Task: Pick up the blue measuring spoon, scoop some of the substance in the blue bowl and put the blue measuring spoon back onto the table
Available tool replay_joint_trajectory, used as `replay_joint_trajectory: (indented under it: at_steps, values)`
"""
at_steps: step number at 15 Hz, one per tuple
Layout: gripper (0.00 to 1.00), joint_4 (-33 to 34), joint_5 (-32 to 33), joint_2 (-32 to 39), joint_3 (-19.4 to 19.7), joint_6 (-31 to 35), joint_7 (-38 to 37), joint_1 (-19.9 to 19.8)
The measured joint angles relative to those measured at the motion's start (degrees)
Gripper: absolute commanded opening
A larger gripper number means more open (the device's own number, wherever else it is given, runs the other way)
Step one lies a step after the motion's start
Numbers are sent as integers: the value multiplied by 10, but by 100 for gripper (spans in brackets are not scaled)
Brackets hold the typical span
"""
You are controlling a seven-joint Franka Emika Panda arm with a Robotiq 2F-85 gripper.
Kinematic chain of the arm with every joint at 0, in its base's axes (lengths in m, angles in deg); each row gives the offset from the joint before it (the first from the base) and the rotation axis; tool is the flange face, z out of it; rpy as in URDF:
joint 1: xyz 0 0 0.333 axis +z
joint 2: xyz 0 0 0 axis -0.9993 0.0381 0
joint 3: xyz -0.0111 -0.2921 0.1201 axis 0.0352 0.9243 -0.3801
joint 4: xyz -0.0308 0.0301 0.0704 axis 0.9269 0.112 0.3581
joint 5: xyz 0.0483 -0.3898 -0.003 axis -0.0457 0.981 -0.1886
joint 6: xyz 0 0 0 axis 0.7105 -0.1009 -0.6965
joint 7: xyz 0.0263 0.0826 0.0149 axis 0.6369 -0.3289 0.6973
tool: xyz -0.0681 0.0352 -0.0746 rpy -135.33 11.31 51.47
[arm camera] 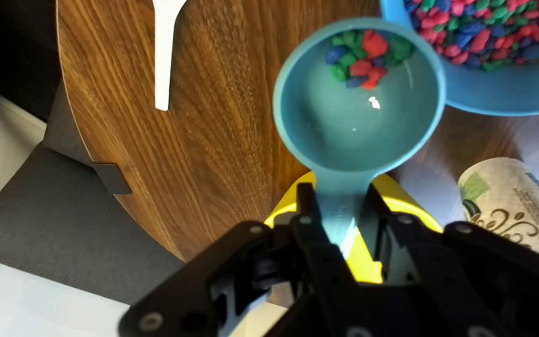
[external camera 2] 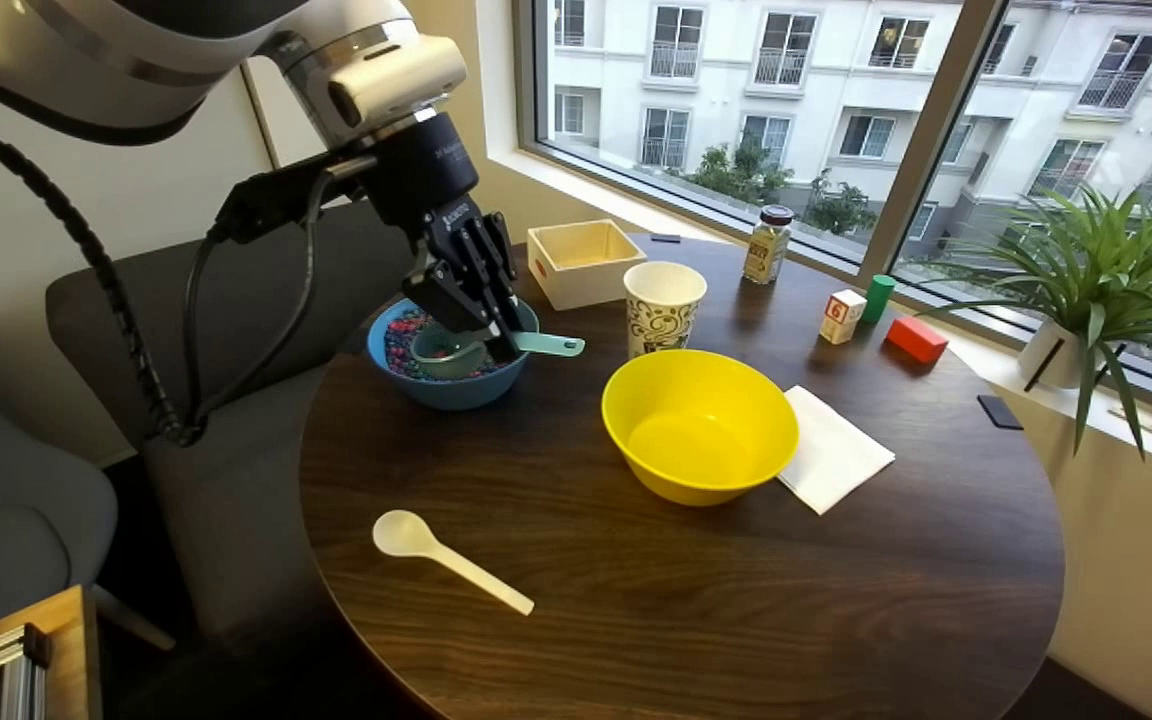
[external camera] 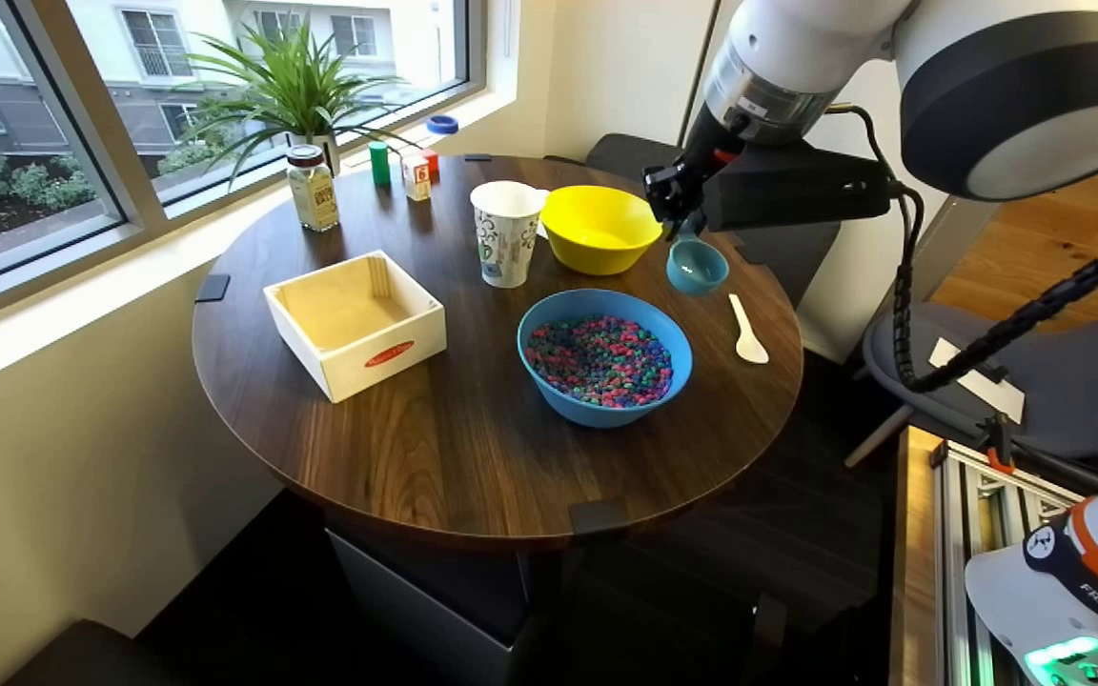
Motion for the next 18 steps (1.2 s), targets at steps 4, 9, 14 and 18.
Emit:
replay_joint_trajectory:
  at_steps: [4, 9, 14, 18]
  values:
    - [6, 0, -15, 9, 16, 0, 16, -25]
    - [6, -1, -33, 32, 27, 11, 35, -39]
    - [6, -3, -34, 64, 34, 53, 35, -44]
    - [6, -3, -52, 86, 40, 82, 35, -45]
